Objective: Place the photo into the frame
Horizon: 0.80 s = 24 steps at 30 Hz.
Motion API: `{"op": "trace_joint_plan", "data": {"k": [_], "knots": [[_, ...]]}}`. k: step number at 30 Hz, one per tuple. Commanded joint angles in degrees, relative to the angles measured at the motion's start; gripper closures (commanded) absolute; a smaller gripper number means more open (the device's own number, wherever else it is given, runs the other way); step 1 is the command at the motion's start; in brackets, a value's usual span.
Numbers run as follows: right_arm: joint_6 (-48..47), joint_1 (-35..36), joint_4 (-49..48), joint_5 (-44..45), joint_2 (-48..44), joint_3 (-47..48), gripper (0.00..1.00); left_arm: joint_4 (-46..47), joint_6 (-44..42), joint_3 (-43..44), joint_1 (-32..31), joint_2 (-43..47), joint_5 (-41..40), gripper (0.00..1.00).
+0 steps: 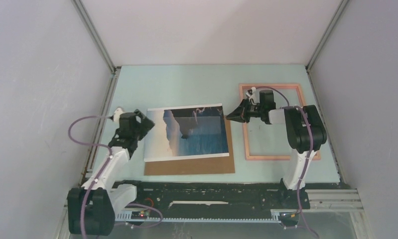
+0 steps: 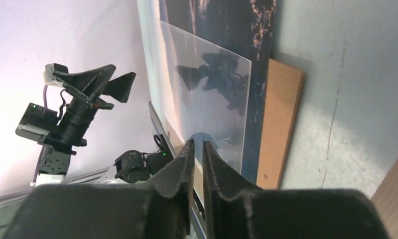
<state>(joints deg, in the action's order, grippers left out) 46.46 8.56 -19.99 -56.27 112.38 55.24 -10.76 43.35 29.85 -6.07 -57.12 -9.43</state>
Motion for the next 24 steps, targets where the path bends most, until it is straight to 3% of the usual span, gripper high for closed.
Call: {"op": "trace_joint_plan", "data": {"k": [1,4,7,9,13,16,19,24], "knots": [[-9.99,1.87,12.78,5.54,-4.89,2.83,0.71,-4.95,8.18,0.93,9.62,-2.77,-3.43,0.0],[-14.41,3.23,18.7,10.32,-7.12,3.57,0.46,-4.2,8.27,1.35,10.39,-5.43,-3.92,0.0],[-16.58,3.04,22.86,12.54,-7.89,4.02,0.32,-5.18,6.2,1.81,10.51,-7.11,-9.35,0.0],[-17.55,2.96,25.04,13.97,-7.68,4.66,0.26,-5.11,6.01,1.73,11.03,-9.13,-8.57,0.0],[-17.56,2.98,25.7,13.91,-7.74,4.91,0.23,-4.2,7.71,1.97,11.03,-13.98,-3.15,0.0],[-17.33,2.83,25.54,13.62,-7.72,4.93,0.23,-7.01,7.82,2.99,10.68,-12.17,-4.25,0.0],[-16.91,2.61,25.35,12.94,-7.58,4.88,0.23,-1.19,11.34,-1.3,11.8,-8.77,0.14,0.0],[-17.06,2.51,25.81,13.07,-8.13,4.9,0.23,-4.04,11.04,0.9,12.55,-13.01,2.69,0.0]]}}
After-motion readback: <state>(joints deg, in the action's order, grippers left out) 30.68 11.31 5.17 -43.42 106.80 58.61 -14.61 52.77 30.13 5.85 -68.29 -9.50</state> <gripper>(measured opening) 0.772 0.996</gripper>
